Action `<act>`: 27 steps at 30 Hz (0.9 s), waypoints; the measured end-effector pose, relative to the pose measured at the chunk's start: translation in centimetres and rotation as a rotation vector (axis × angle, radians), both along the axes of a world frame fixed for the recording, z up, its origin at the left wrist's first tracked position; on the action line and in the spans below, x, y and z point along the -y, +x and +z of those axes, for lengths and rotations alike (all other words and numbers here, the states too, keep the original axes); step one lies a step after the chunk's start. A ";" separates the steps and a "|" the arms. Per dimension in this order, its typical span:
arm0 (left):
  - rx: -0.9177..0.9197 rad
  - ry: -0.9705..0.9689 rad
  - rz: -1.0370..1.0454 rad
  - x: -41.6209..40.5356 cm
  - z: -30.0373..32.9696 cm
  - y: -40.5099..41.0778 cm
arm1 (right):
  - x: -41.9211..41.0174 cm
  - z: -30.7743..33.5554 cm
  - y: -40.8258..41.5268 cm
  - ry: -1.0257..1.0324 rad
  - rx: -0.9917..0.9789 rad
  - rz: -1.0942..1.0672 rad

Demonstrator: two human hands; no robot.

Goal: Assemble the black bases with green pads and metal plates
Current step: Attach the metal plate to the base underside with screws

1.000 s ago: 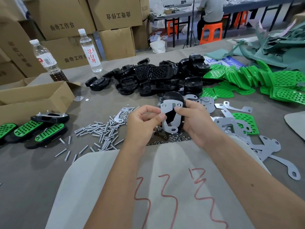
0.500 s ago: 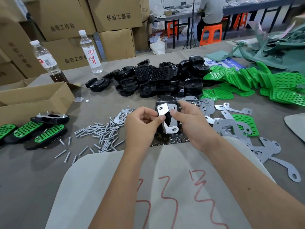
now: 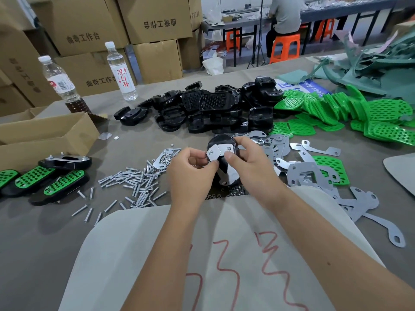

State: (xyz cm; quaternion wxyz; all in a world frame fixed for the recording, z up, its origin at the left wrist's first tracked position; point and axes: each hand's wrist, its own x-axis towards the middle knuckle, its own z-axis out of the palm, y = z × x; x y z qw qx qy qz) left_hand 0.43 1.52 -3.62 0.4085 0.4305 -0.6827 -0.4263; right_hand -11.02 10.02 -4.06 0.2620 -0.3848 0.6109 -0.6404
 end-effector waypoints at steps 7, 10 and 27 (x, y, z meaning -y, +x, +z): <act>-0.026 -0.016 0.045 -1.4 0.0 -0.6 | 0.1 -0.1 0.4 -0.049 -0.210 -0.052; -0.041 0.008 0.037 -1.4 -0.1 -0.7 | 0.2 -0.2 0.3 -0.060 -0.203 -0.041; -0.192 0.479 -0.302 0.5 0.8 0.9 | -0.1 0.4 -0.3 -0.062 -0.158 -0.017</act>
